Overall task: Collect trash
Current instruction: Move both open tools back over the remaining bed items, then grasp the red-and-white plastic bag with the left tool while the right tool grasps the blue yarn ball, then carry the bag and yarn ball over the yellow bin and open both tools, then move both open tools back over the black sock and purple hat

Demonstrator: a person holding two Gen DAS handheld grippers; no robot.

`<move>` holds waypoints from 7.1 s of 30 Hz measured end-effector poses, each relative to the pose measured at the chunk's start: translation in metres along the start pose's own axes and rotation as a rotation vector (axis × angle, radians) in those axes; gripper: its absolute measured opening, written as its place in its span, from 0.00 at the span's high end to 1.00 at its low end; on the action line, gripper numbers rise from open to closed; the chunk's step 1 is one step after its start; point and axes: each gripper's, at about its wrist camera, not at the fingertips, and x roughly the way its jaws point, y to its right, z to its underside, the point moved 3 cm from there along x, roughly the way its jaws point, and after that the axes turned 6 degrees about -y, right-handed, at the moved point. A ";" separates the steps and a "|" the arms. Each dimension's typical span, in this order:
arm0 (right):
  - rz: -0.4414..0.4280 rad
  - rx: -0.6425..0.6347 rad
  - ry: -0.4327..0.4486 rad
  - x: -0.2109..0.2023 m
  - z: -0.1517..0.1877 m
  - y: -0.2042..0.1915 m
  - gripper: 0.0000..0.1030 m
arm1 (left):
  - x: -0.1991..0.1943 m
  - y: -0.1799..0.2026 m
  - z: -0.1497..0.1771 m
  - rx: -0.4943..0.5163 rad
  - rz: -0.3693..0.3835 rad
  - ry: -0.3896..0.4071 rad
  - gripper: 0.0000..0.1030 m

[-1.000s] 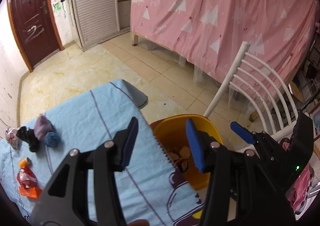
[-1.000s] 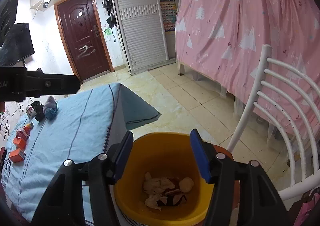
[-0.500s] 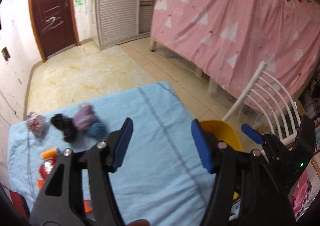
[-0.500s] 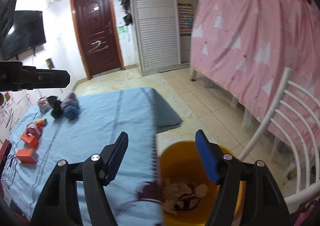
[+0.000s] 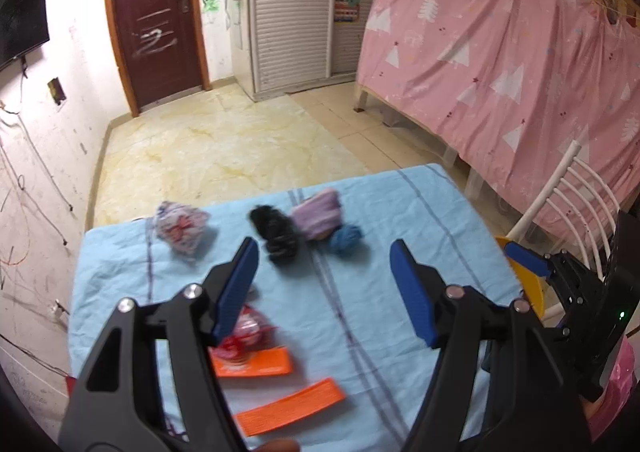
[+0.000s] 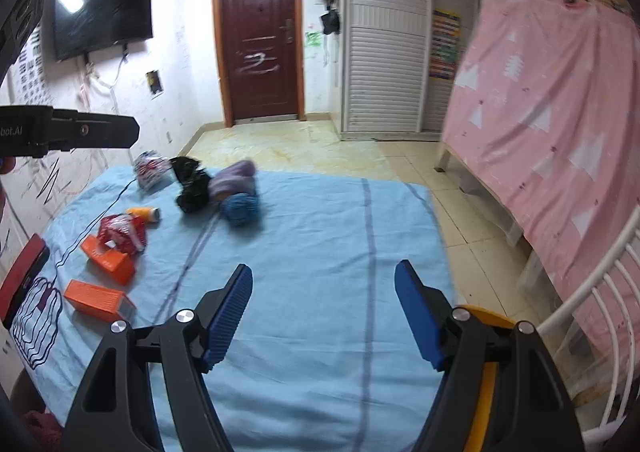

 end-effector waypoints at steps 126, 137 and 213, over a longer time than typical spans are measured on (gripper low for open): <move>0.013 0.415 0.076 -0.037 0.075 0.221 0.76 | 0.053 0.231 0.020 0.325 0.169 -0.145 0.65; 0.044 0.467 0.048 -0.025 0.096 0.245 0.75 | 0.078 0.286 0.008 0.376 0.179 -0.163 0.65; -0.104 -0.059 -0.049 0.047 -0.047 -0.024 0.39 | 0.030 -0.051 0.012 -0.069 -0.034 -0.114 0.33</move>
